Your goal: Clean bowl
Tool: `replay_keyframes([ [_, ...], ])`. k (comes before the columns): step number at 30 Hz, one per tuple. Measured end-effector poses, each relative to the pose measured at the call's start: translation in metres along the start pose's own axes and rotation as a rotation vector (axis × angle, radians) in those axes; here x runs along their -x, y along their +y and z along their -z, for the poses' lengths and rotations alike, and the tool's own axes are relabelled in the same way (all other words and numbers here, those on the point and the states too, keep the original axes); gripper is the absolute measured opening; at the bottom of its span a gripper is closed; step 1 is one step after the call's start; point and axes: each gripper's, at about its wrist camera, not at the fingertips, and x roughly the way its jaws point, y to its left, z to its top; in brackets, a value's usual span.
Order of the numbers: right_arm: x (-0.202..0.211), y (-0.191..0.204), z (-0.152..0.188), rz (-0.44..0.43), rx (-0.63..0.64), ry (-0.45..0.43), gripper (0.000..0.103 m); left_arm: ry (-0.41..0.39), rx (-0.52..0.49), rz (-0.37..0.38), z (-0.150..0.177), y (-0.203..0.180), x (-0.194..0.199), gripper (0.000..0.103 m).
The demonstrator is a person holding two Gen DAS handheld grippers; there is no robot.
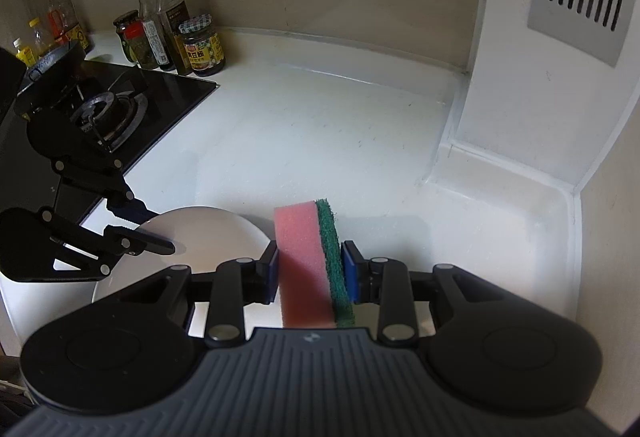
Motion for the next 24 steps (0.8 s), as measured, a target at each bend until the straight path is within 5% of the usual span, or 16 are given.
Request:
replay_keyframes([
  [4, 0.003, -0.003, 0.006, -0.009, -0.033, -0.019, 0.028, 0.046, 0.325, 0.002, 0.016, 0.012, 0.007, 0.023],
  [9, 0.007, -0.005, 0.012, -0.012, -0.056, -0.038, 0.028, 0.056, 0.378, -0.005, 0.029, -0.001, 0.008, 0.019],
  [16, 0.011, 0.001, 0.015, -0.017, -0.015, -0.015, 0.028, 0.078, 0.102, -0.08, 0.015, -0.013, 0.002, 0.014],
  [22, 0.006, 0.001, 0.006, -0.019, 0.028, 0.005, 0.028, 0.098, -0.203, -0.053, 0.002, -0.024, -0.003, 0.019],
  [24, 0.003, 0.002, 0.003, -0.011, 0.041, 0.005, 0.028, 0.099, -0.226, -0.04, -0.002, -0.021, -0.005, 0.019],
])
